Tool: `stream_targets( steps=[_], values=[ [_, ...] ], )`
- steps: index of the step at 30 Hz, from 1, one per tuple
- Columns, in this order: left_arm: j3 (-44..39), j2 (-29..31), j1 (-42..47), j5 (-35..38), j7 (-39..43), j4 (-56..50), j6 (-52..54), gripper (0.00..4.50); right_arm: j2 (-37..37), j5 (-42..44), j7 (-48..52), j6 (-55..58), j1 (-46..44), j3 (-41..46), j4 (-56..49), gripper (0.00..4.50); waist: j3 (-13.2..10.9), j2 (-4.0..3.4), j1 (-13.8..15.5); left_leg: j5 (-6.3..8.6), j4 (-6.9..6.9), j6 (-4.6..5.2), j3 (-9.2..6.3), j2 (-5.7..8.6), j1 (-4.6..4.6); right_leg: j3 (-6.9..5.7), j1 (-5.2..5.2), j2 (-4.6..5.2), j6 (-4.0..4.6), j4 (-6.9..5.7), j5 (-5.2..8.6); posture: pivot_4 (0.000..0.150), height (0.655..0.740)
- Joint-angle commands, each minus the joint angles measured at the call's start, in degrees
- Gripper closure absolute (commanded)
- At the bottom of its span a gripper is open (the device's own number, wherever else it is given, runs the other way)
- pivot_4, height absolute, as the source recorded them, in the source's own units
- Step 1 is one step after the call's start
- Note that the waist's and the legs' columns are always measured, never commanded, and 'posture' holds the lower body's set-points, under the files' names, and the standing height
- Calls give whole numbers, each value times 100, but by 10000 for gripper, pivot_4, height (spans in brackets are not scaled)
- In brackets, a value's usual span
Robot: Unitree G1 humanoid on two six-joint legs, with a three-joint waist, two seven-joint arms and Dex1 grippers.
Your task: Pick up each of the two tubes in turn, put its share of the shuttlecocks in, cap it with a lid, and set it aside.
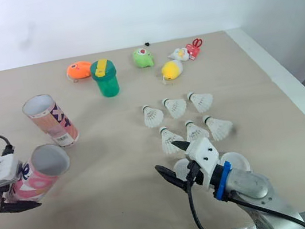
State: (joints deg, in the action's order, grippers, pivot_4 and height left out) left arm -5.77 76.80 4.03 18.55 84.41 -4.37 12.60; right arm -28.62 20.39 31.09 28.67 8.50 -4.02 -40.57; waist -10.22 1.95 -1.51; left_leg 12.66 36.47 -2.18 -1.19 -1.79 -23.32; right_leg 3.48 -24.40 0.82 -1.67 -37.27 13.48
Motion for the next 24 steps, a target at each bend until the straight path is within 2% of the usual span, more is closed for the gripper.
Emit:
stream_targets(
  steps=[1, 4, 9, 24],
  values=[
    [378, 27, 441, -293, 267, 147, -192, 7644, 117, 31, -197, 215, -51, -97, -44, 0, 0, 0, 2, 3, 0, 3, 1, 1, -2, 5, -1, -1, -4, 0, 5, 1500, 7400],
    [719, -57, 763, -580, 377, 363, -402, 7644, 328, -47, -426, 400, -165, -281, 107, 0, 0, 1, -4, 12, 0, 14, 2, 5, -3, 14, 0, -3, -33, -1, 3, 1500, 7400],
    [950, -221, 1132, -682, 537, 480, -404, 7644, 710, -233, -802, 503, -434, -442, 435, 0, 1, 2, -2, 15, 2, 18, -1, -2, -2, 18, -2, -18, -32, -7, 2, 1500, 7400],
    [1044, -374, 1304, -759, 514, 325, -187, 7644, 1348, -228, -1388, 835, -1023, -280, 747, 0, 2, 3, -3, 15, 15, 19, -2, -3, 2, 27, -2, -24, -35, -33, -1, 1500, 7400]
  ],
)
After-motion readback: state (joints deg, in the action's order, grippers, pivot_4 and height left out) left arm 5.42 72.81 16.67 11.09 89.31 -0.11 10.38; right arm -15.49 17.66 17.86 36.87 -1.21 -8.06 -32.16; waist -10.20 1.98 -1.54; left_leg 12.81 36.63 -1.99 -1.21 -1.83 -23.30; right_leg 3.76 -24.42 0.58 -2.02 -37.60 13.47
